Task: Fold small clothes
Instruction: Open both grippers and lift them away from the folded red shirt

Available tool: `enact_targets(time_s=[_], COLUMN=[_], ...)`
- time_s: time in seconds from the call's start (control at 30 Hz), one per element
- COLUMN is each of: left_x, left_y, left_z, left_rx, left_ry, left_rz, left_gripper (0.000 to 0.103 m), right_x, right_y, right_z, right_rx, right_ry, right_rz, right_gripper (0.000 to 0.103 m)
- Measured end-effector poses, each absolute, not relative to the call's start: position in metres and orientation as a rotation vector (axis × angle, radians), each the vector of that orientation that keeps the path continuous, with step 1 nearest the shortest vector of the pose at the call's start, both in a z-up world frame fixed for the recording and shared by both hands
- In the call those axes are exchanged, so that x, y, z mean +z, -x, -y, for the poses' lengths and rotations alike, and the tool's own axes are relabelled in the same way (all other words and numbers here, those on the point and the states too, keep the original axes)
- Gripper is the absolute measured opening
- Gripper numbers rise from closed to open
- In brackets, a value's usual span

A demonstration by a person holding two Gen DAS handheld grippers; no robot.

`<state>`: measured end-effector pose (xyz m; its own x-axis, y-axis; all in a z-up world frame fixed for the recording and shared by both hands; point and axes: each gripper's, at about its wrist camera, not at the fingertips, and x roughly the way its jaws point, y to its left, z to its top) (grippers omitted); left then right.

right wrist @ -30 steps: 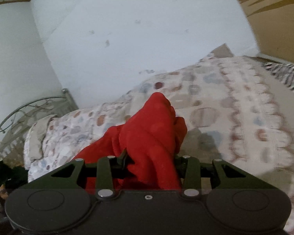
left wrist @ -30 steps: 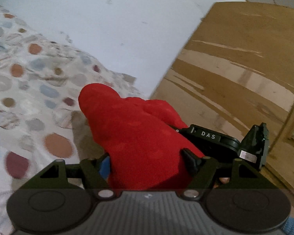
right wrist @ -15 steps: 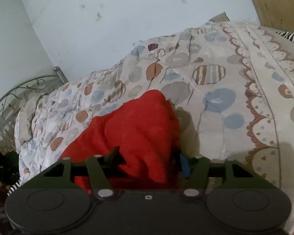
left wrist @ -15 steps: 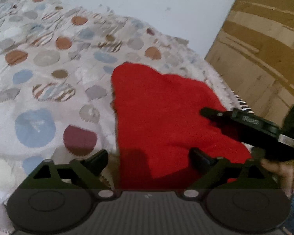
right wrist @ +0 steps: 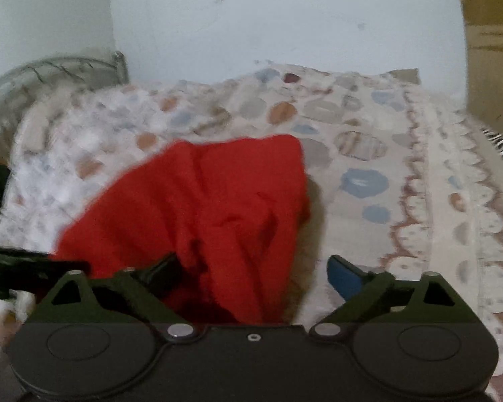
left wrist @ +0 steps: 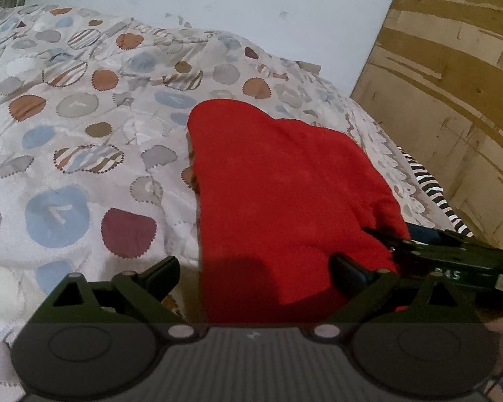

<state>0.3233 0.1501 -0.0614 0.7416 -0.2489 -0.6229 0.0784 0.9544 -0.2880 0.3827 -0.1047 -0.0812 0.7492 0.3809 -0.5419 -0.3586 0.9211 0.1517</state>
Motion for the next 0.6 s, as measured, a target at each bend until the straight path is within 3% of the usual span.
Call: enact_targets(time_s=[0.27, 0.6], left_x=[-0.061, -0.031], left_y=[-0.309, -0.282], left_z=[-0.162, -0.144], left_rx=[-0.167, -0.089], left_ry=[0.334, 0.179], left_rz=[-0.676, -0.514], left_gripper=[0.102, 0.103], right_x=[-0.080, -0.056], right_y=[-0.372, -0.337], right_z=[0.105, 0.116], right_rx=[0.380, 0.342], right_ry=[-0.040, -0.103], right_rz=[-0.564, -0.465], right_gripper=[0.102, 0.102])
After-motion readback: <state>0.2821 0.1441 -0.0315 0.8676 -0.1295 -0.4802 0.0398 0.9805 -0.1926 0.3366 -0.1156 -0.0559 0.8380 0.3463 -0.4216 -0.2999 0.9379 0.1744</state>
